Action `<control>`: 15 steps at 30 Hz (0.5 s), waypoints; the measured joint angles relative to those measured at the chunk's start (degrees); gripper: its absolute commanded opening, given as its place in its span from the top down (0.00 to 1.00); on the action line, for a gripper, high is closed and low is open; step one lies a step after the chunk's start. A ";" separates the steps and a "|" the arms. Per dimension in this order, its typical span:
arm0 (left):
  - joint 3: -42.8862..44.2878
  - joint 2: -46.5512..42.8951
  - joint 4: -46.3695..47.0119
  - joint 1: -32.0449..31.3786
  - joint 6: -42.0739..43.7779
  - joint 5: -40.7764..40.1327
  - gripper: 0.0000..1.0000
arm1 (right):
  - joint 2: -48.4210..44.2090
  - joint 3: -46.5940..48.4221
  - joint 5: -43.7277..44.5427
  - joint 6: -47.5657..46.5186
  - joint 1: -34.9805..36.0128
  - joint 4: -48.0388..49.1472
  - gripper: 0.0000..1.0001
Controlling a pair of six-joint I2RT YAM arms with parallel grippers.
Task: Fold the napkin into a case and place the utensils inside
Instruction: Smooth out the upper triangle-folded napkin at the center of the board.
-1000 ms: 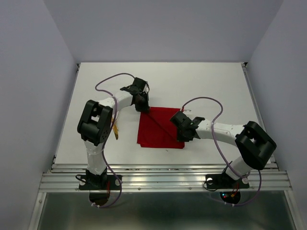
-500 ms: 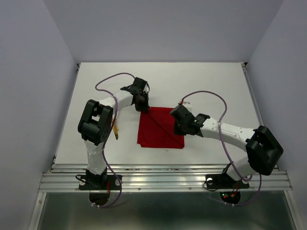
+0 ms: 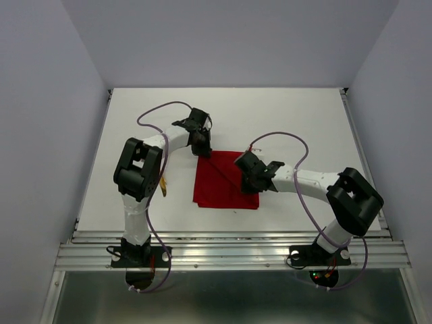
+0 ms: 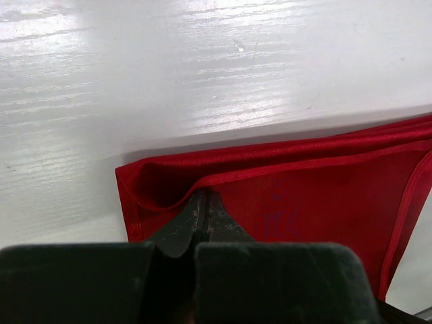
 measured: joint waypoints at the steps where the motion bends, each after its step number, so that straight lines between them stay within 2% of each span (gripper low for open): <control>1: 0.17 0.33 -0.07 0.00 0.15 0.00 1.00 | 0.00 0.28 0.02 -0.11 0.00 -0.11 0.99; 9: 1.07 0.70 -0.87 1.60 1.05 0.11 1.00 | 1.86 9.05 0.02 -2.43 0.00 -0.02 0.99; 15: 1.92 0.22 -1.01 2.71 1.33 0.04 1.00 | 8.20 13.60 0.09 -3.48 0.00 1.42 0.99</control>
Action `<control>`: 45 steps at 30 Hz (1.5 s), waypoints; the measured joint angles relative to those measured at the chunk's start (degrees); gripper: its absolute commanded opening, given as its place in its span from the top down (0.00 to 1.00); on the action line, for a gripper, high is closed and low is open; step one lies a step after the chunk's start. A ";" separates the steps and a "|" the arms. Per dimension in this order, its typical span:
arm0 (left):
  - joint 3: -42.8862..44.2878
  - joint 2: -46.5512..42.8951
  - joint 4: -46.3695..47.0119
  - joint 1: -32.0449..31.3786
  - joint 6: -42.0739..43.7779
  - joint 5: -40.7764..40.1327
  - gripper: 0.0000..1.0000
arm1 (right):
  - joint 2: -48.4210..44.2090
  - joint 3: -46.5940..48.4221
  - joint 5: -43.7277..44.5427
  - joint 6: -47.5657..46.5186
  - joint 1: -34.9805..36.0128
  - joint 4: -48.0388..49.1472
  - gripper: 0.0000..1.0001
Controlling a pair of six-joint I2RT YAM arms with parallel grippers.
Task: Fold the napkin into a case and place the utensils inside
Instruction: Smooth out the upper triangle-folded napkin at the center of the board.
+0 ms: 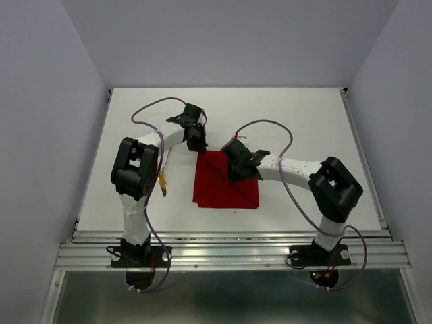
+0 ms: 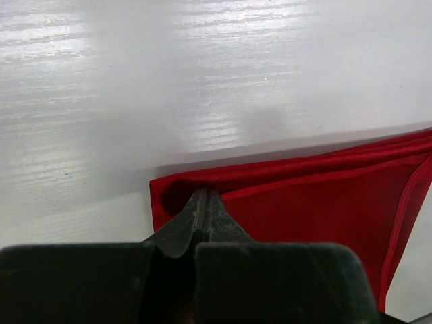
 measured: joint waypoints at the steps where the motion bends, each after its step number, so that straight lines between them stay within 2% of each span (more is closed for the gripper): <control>1: 0.02 -0.02 0.00 0.04 0.00 0.00 1.00 | 1.22 0.22 0.07 -0.02 0.00 0.02 0.99; 5: 0.02 -0.07 -0.13 0.20 0.00 0.02 1.00 | 5.99 1.14 0.17 0.15 0.00 0.72 0.99; 11: -0.42 -1.16 -0.11 1.05 0.37 0.09 1.00 | 6.01 1.92 0.33 -0.55 0.00 1.09 0.99; 22: -5.25 -6.78 1.81 1.66 1.07 0.50 1.00 | 0.04 2.34 2.03 -1.27 0.00 -0.96 0.99; 29: -8.68 -10.58 3.67 1.75 2.10 1.16 1.00 | -7.69 -3.80 2.54 0.35 0.00 -2.43 0.99; 38: -10.40 -9.97 5.92 1.75 1.79 1.22 1.00 | -9.62 -10.10 2.56 1.81 0.00 -5.95 0.99; 45: -10.10 -5.46 8.33 1.75 0.68 0.28 1.00 | -8.50 -12.04 2.49 2.32 0.00 -5.18 0.99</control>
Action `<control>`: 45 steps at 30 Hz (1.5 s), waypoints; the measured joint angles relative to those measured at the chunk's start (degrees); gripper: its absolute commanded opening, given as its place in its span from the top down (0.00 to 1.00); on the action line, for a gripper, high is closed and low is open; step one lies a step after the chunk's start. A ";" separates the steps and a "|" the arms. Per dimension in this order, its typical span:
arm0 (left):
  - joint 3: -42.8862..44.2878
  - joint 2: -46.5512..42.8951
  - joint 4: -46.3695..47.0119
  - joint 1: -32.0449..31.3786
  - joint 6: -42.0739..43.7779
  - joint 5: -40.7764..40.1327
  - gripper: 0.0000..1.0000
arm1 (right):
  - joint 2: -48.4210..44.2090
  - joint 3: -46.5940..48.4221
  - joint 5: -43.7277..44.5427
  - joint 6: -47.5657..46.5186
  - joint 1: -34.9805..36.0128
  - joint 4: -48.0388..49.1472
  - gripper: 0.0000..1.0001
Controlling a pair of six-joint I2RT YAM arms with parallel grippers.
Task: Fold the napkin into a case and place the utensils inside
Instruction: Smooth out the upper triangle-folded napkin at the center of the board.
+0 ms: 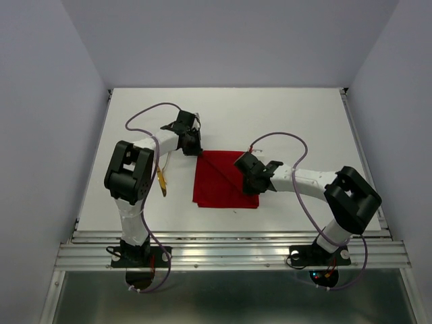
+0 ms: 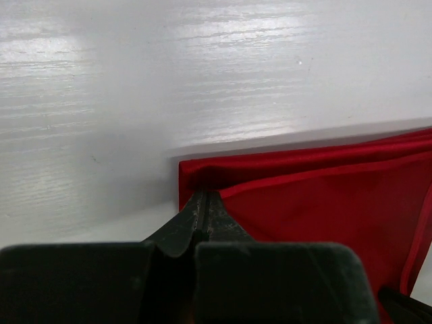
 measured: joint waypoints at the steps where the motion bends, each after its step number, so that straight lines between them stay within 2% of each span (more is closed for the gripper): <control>1: 0.20 0.74 0.00 0.00 -0.07 -0.11 1.00 | 0.61 -0.20 0.00 0.09 0.00 0.44 0.99; 10: 1.38 2.10 0.09 -0.02 -0.46 -0.13 1.00 | 0.83 -0.09 -0.13 -0.31 0.00 0.81 0.99; 17: 1.38 -2.12 -0.98 -1.03 -1.44 -0.37 1.00 | 0.59 5.57 -0.66 -1.33 0.00 0.85 0.98; 24: 1.18 -5.60 -1.14 -4.83 -2.51 -1.22 1.00 | 8.74 6.58 -3.50 -1.09 0.00 4.59 0.99; 28: -0.15 -6.25 -1.57 -5.14 -3.37 -1.46 1.00 | 9.16 6.82 -3.82 -0.70 0.00 5.97 0.98; 32: -0.63 -7.39 -2.45 -5.01 -3.58 -1.95 1.00 | 4.87 5.11 -2.78 -0.70 0.00 5.25 0.97; 38: -0.68 -10.40 -2.86 -4.79 -4.04 -2.05 1.00 | -8.87 0.66 -0.48 0.55 0.00 2.93 0.97; 45: -1.44 -12.52 -2.84 -4.83 -4.68 -2.05 1.00 | -10.21 -8.04 -1.38 2.80 0.00 2.38 0.98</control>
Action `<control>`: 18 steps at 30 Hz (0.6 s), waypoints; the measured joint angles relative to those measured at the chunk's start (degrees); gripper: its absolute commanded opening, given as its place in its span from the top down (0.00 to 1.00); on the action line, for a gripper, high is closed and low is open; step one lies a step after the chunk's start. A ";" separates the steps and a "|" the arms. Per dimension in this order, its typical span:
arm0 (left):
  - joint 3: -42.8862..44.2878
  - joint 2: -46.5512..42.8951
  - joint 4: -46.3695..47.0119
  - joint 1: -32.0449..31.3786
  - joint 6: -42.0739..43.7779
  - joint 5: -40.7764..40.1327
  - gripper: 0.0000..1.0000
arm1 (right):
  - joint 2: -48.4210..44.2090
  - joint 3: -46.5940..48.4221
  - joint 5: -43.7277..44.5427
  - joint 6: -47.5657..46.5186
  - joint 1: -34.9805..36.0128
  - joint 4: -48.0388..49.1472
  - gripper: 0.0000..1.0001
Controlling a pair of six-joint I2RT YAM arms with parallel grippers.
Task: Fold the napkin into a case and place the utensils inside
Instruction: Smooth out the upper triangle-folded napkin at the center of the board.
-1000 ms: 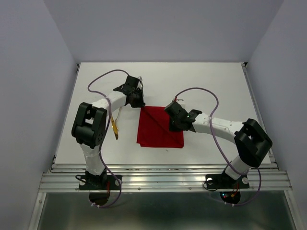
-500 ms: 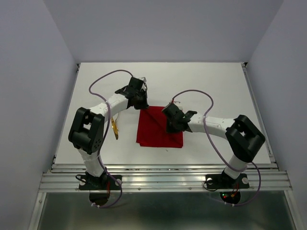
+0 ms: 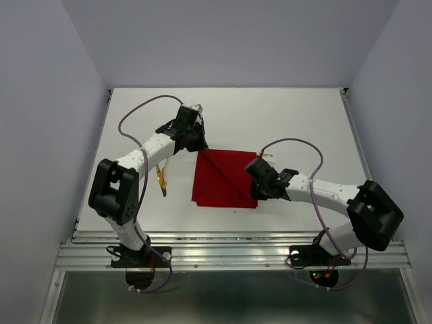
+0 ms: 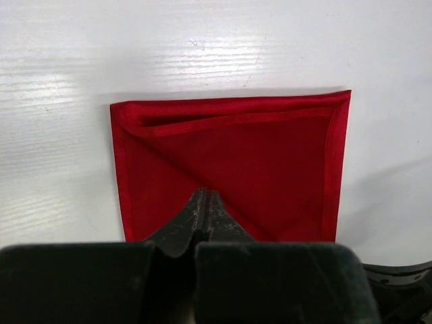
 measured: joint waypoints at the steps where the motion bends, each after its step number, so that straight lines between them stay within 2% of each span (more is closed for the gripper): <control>1: -0.33 -0.02 -0.02 -0.07 -0.15 -0.02 1.00 | 0.48 -0.94 -0.50 0.20 0.00 -0.11 0.98; 8: -1.95 -0.17 -0.22 -1.36 -0.63 -0.24 1.00 | 2.71 -1.77 -1.81 1.25 0.00 -0.04 0.95; 14: -3.30 -2.14 -0.11 -1.92 -0.87 -0.28 1.00 | -6.03 -1.68 1.84 1.42 0.00 -2.01 0.93; 18: -3.63 -3.28 -0.02 -1.92 -1.05 -0.39 1.00 | -7.30 -1.70 2.71 1.97 0.00 -2.19 0.96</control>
